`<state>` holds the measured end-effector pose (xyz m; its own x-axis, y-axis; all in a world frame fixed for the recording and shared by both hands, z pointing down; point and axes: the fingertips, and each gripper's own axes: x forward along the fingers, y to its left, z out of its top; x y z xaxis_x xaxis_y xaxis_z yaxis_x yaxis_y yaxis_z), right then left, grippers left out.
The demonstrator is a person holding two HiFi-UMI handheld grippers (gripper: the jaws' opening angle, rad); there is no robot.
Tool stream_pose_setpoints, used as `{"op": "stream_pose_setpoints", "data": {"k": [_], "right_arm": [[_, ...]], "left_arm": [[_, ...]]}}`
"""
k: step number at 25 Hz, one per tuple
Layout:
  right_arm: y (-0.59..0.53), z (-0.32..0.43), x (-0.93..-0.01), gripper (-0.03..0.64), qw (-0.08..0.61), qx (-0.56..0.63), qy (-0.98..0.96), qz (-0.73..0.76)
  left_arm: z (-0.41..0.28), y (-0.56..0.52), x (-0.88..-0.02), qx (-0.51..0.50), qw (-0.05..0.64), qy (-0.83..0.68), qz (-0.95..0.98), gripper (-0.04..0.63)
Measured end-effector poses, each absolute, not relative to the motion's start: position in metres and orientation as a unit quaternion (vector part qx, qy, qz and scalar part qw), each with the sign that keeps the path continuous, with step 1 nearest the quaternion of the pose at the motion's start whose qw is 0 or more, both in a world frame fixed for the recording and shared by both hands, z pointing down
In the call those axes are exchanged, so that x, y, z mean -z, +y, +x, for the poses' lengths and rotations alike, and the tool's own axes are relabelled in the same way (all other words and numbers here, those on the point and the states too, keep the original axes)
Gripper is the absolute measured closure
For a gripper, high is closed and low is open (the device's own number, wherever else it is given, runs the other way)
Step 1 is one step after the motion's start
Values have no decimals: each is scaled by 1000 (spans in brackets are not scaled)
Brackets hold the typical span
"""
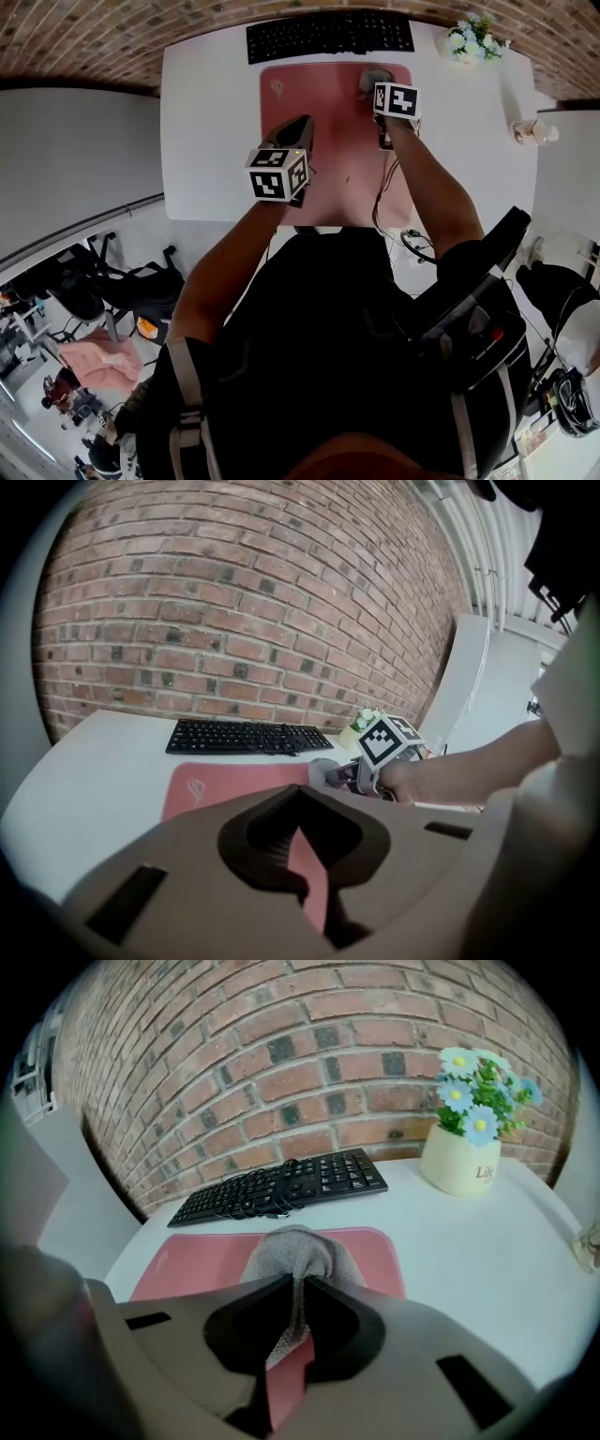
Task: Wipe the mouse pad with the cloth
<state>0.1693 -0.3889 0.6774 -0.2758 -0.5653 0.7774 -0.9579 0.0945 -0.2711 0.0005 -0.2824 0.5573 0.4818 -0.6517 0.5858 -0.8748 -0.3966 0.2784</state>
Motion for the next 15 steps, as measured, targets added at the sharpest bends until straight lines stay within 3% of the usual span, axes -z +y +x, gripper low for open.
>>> {"op": "stream_pose_setpoints", "data": {"k": [15], "right_arm": [[-373, 229, -665, 575, 207, -407, -661, 596]], "left_arm": [[12, -283, -531, -188, 231, -447, 844, 595]]}}
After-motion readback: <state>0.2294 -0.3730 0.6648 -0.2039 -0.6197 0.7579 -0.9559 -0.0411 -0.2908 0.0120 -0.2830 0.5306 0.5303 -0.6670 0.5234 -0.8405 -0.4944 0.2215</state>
